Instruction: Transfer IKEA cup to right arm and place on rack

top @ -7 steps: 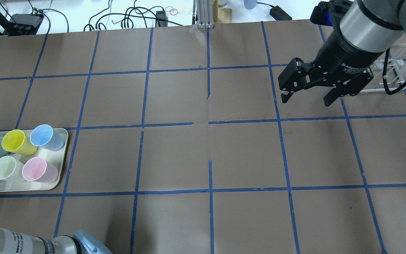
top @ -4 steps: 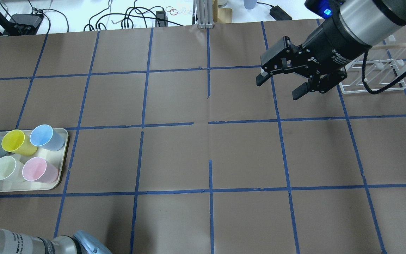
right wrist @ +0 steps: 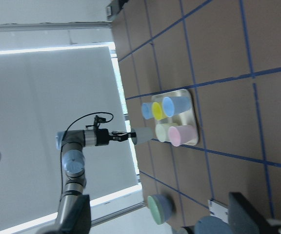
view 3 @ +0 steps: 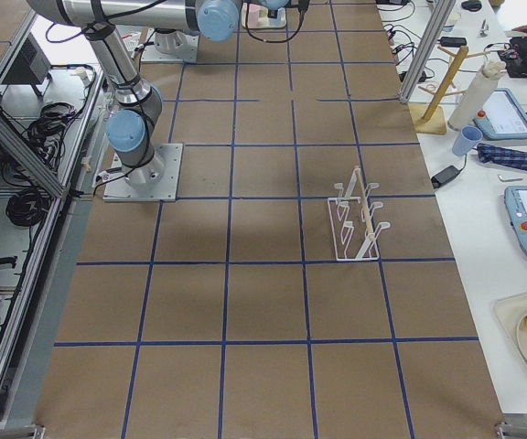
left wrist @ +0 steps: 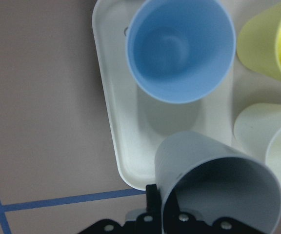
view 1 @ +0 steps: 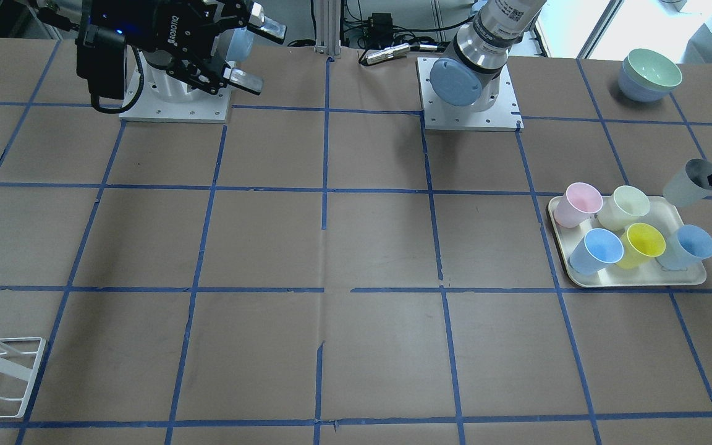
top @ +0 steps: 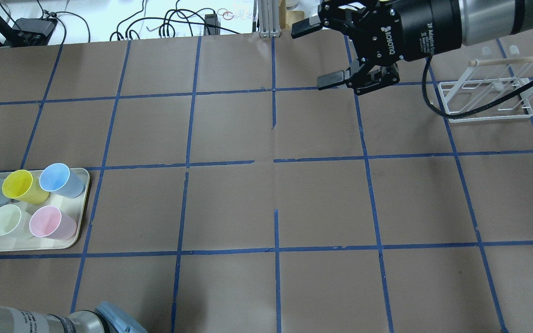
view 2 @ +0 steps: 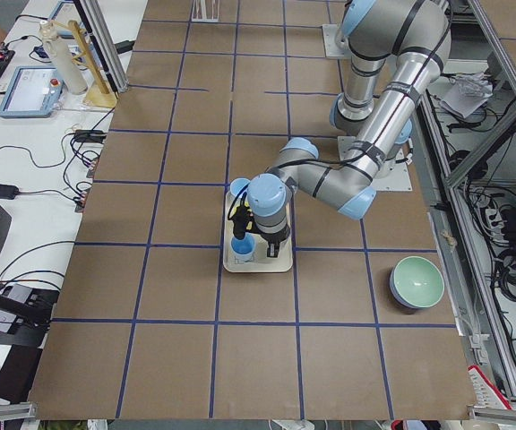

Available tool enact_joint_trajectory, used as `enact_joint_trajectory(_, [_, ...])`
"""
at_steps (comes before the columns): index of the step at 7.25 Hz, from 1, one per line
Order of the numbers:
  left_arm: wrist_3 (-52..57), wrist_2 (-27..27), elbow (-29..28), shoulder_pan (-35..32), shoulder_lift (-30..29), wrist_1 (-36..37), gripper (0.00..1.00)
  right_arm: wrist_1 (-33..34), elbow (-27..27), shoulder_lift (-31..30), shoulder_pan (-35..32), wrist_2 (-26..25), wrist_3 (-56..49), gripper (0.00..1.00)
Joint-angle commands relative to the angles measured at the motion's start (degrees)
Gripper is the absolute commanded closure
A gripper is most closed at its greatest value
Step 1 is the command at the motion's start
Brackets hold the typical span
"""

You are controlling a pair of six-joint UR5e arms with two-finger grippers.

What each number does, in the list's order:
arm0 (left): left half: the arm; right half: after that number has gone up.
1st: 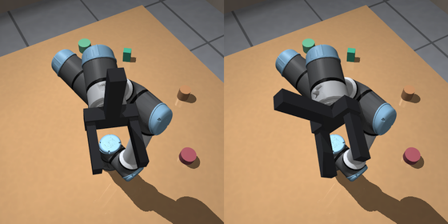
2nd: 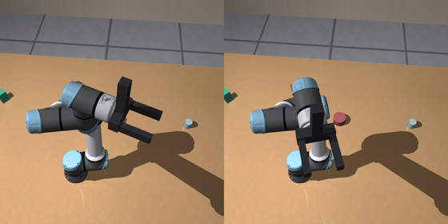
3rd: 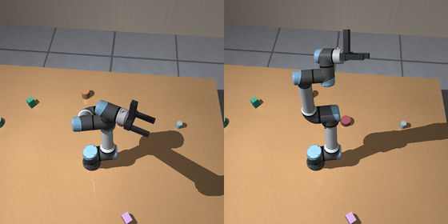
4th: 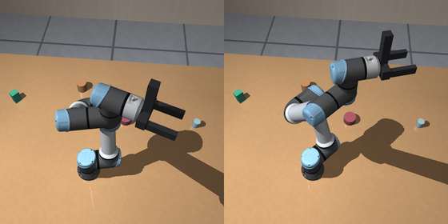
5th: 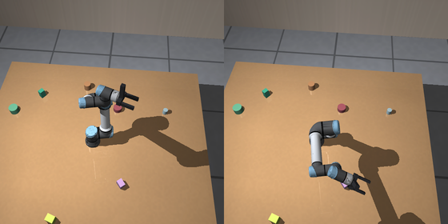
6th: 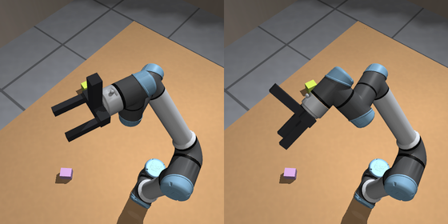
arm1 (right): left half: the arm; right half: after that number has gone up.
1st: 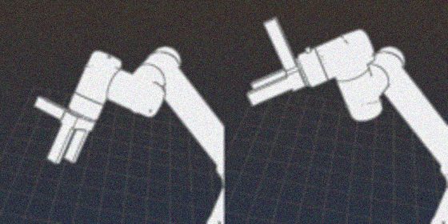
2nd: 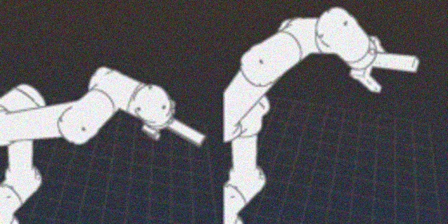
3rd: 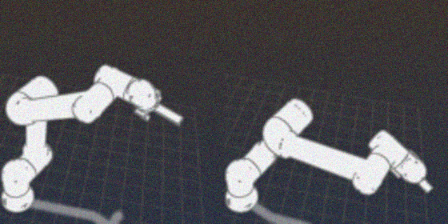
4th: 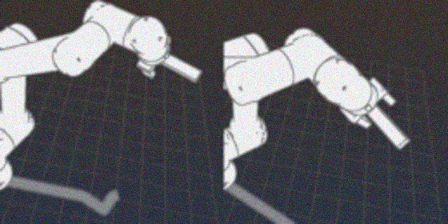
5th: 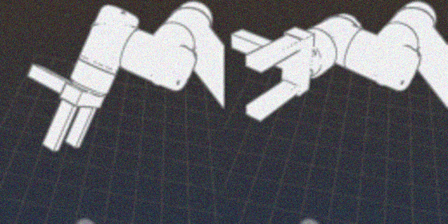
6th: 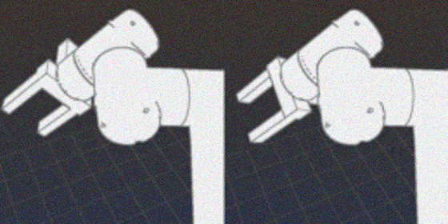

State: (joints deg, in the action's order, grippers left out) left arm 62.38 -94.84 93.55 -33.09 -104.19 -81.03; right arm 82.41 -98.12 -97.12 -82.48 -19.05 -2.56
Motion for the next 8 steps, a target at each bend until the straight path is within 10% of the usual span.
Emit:
enact_joint_trajectory(1, [-0.41,5.76,-6.69,-0.31,4.59,-16.55,1.00,-0.49,-5.04,0.09,1.61,9.54,-5.94,0.00])
enact_joint_trajectory(4, [-0.33,17.72,-6.27,-4.85,8.21,-27.32,1.00,-3.72,-7.35,0.09,1.89,13.77,-5.26,0.00])
enact_joint_trajectory(8, [-8.46,47.39,-4.09,-21.63,8.56,-36.03,1.00,-6.38,-7.35,0.27,1.45,14.29,-10.34,0.00])
